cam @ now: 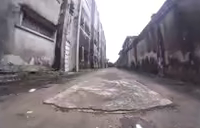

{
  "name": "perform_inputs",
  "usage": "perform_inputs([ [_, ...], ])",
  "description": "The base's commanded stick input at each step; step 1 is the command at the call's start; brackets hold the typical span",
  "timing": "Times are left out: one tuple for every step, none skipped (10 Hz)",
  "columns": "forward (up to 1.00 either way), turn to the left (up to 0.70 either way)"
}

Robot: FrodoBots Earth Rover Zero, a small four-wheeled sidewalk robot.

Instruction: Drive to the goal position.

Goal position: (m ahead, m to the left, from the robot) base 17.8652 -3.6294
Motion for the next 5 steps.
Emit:
perform_inputs([
  [0.3,0.0],
  [0.3,0.0],
  [0.3,0.0],
  [0.3,0.0],
  [0.3,0.0],
])
